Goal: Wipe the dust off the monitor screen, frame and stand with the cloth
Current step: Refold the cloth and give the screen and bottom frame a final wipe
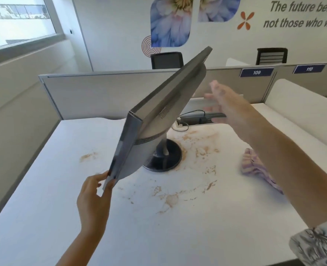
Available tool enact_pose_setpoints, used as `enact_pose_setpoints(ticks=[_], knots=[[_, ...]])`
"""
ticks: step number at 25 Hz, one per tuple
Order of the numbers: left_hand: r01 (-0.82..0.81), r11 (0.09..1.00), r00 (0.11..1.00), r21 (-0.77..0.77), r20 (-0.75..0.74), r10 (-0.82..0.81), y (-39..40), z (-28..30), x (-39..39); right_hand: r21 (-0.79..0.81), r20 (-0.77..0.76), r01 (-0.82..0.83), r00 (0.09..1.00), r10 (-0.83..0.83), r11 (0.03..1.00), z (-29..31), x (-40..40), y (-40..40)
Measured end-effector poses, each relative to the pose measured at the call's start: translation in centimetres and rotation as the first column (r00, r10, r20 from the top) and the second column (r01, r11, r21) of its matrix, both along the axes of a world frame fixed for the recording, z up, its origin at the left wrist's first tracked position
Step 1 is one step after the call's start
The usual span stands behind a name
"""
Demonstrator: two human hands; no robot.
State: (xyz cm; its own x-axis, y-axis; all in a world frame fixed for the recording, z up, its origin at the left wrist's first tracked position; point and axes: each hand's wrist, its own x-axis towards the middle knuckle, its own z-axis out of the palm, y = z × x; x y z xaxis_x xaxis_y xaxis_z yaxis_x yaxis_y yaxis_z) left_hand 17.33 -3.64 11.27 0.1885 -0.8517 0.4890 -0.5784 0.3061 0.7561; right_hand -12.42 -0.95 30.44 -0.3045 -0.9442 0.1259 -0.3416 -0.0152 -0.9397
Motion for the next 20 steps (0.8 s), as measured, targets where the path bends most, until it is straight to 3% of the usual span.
enact_pose_setpoints(ticks=[5, 7, 10, 16, 20], knots=[[0.118, 0.974, 0.987, -0.193, 0.128, -0.095, 3.8, -0.6, -3.2, -0.223, 0.341, 0.346, 0.903, -0.260, 0.911, -6.9, 3.5, 5.5], [0.145, 0.965, 0.986, -0.218, 0.111, -0.123, 4.4, -1.1, -5.0, -0.268, 0.329, 0.319, 0.917, -0.225, 0.909, -9.8, 6.2, 7.8], [0.169, 0.976, 0.984, -0.136, 0.072, -0.160, 5.0, -1.6, -7.8, -0.286, 0.235, 0.233, 0.957, -0.167, 0.930, -12.6, 9.9, 9.1], [0.329, 0.922, 0.944, -0.202, 0.053, -0.325, 5.7, -1.7, -12.5, -0.274, 0.350, 0.514, 0.841, -0.413, 0.813, -13.2, 7.6, 8.0], [0.391, 0.913, 0.915, -0.121, 0.160, -0.371, 6.0, -1.6, -14.7, -0.267, 0.428, 0.543, 0.807, -0.407, 0.796, -13.4, 6.3, 8.1]])
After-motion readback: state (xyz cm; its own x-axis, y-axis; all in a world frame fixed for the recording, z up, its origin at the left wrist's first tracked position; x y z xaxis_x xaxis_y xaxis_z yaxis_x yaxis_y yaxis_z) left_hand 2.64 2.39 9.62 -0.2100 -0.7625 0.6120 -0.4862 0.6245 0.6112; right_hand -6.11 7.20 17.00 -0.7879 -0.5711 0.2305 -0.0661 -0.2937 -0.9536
